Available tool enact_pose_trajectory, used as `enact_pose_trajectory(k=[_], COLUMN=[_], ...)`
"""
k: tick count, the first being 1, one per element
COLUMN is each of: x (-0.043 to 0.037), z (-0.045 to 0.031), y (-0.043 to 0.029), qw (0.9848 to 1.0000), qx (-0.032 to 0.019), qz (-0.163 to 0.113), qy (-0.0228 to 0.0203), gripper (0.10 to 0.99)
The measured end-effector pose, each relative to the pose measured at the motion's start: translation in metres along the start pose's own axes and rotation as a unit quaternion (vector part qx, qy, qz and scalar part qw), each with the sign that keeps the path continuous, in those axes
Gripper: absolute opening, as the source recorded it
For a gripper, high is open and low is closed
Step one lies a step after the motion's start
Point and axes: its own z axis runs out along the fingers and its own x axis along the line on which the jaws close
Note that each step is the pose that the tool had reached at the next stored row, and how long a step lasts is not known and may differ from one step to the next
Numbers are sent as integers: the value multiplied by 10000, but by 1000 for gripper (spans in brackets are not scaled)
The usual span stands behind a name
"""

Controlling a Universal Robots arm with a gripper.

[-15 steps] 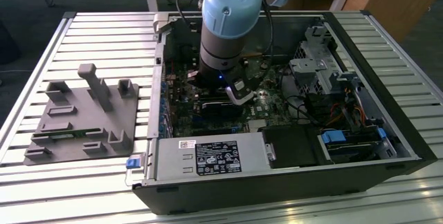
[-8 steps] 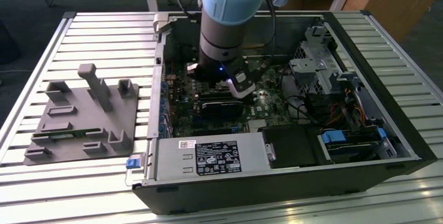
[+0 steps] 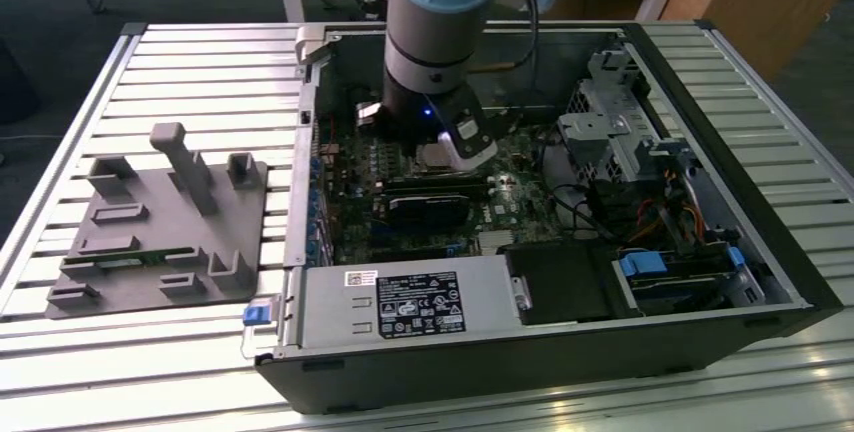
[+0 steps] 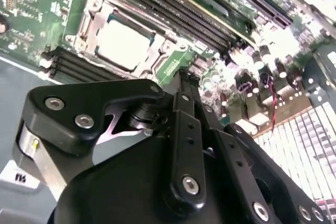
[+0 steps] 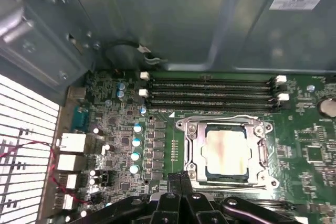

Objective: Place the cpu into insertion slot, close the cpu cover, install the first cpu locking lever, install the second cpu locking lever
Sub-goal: 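Install the second cpu locking lever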

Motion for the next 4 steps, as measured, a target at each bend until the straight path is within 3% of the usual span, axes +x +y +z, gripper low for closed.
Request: enact_pose_trajectory(k=[4], x=[2], z=[-45], y=[18], qw=[10000], qx=[-1], qz=[0], qy=[0], gripper=[106])
